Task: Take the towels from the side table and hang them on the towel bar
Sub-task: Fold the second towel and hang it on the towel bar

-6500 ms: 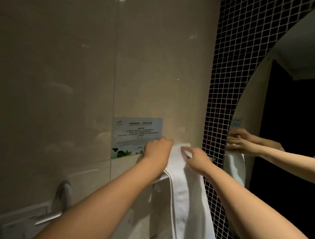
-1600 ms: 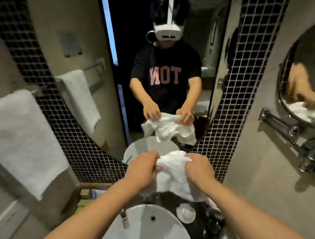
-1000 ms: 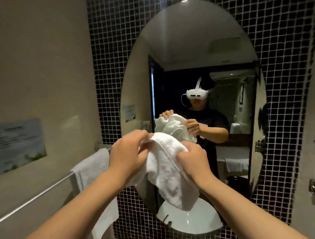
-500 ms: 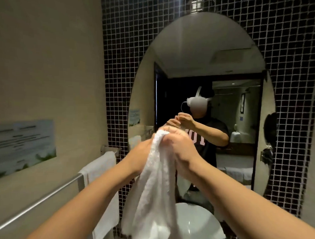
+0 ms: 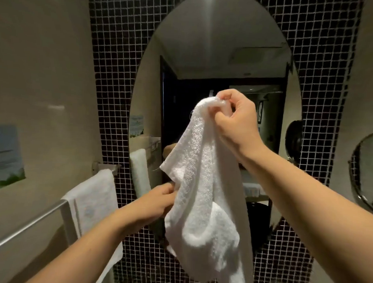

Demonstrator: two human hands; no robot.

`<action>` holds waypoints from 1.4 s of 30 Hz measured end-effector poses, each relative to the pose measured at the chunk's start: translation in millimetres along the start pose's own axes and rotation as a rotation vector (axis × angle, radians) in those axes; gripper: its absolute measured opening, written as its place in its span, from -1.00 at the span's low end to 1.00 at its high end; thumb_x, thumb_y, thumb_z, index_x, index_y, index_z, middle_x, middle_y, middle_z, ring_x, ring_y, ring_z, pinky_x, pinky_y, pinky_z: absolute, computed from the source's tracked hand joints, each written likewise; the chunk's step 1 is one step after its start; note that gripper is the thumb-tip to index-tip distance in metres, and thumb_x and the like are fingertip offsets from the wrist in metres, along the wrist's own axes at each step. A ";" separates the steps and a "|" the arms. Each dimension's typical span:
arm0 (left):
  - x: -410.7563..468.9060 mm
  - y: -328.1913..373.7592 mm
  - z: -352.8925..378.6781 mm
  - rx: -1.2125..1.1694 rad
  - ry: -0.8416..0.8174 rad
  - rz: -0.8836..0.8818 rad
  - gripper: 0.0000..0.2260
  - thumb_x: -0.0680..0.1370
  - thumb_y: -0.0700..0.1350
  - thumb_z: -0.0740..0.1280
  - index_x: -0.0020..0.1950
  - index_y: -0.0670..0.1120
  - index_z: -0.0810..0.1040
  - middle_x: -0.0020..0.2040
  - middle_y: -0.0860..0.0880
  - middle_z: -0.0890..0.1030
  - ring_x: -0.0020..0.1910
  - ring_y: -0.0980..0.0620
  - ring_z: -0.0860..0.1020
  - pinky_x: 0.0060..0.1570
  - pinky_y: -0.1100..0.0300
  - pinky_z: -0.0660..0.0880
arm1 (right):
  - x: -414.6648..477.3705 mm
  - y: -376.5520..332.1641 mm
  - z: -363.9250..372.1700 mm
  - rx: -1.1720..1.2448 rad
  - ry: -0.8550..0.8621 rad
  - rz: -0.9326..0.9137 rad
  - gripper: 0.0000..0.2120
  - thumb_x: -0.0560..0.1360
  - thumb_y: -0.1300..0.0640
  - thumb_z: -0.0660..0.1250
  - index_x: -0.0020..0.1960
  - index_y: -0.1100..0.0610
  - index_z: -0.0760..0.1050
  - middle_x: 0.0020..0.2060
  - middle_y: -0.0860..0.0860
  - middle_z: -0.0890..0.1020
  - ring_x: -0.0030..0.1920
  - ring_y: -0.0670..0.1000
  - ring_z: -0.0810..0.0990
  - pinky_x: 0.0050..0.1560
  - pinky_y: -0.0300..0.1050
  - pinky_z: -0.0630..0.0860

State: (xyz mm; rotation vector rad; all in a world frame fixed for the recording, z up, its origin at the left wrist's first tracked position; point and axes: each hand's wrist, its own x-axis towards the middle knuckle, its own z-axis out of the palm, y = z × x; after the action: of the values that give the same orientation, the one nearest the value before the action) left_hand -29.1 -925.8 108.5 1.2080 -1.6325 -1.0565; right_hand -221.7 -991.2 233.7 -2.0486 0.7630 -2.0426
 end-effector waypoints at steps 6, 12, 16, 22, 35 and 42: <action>33.8 23.6 15.4 -0.034 0.318 0.175 -0.83 0.58 -0.15 0.38 0.00 0.08 0.72 -0.08 0.00 0.76 0.03 -0.08 0.71 0.04 -0.08 0.66 | 0.1 13.0 -13.9 -0.266 -0.052 -0.158 -0.75 0.36 0.35 0.39 -0.17 0.01 0.51 -0.15 0.04 0.64 -0.12 -0.01 0.57 -0.08 -0.44 0.41; 47.4 60.6 30.3 -0.111 0.397 0.360 -0.73 0.62 -0.31 0.22 -0.01 -0.04 0.67 -0.15 -0.09 0.73 -0.25 0.10 0.63 -0.28 0.17 0.58 | -14.8 15.8 -8.6 -0.277 -0.471 -0.009 -0.65 0.35 0.02 0.37 0.12 0.07 0.51 0.08 0.05 0.61 0.02 0.03 0.57 0.03 -0.07 0.57; 49.9 68.1 23.2 0.021 0.437 0.409 -0.64 0.53 -0.39 0.17 -0.04 0.01 0.64 -0.21 -0.01 0.70 -0.28 0.24 0.62 -0.29 0.34 0.53 | -22.1 12.3 -9.2 -0.045 -0.625 0.147 -0.22 0.40 -0.26 0.39 0.54 -0.12 0.19 0.47 -0.03 0.39 0.44 0.00 0.40 0.44 0.01 0.39; 40.3 74.8 9.3 -0.059 0.139 0.173 -0.87 0.55 0.01 0.43 -0.06 0.01 0.74 -0.10 -0.08 0.72 -0.17 0.04 0.66 -0.21 0.17 0.55 | -17.3 21.0 -17.9 -0.459 -0.677 0.006 -0.81 0.52 -0.15 0.42 0.06 -0.09 0.59 -0.02 -0.09 0.67 0.02 -0.04 0.61 0.00 -0.08 0.53; 26.0 29.6 7.8 0.321 0.160 0.287 -0.33 0.32 -0.12 0.55 0.39 0.15 0.44 0.16 0.04 0.64 0.11 0.11 0.64 0.18 0.12 0.58 | -38.8 39.9 -17.7 -0.318 0.013 0.106 -0.59 0.71 -0.02 0.12 -0.22 0.16 0.47 -0.38 -0.01 0.50 -0.38 -0.13 0.43 -0.36 -0.29 0.30; 36.0 10.1 -9.7 0.683 0.401 0.137 -0.85 0.42 -0.06 0.24 -0.35 0.09 0.48 -0.38 0.02 0.53 -0.26 -0.04 0.53 -0.27 -0.04 0.47 | -31.2 34.2 -34.2 -0.295 0.138 0.108 -0.63 0.73 0.01 0.07 -0.26 -0.15 0.31 -0.27 -0.07 0.43 -0.24 -0.13 0.42 -0.23 -0.35 0.27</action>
State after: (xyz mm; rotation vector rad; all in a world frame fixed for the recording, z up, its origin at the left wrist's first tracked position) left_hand -29.8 -960.3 125.8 1.5827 -1.7620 -0.1264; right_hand -261.4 -998.2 192.6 -1.9684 1.2379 -2.1346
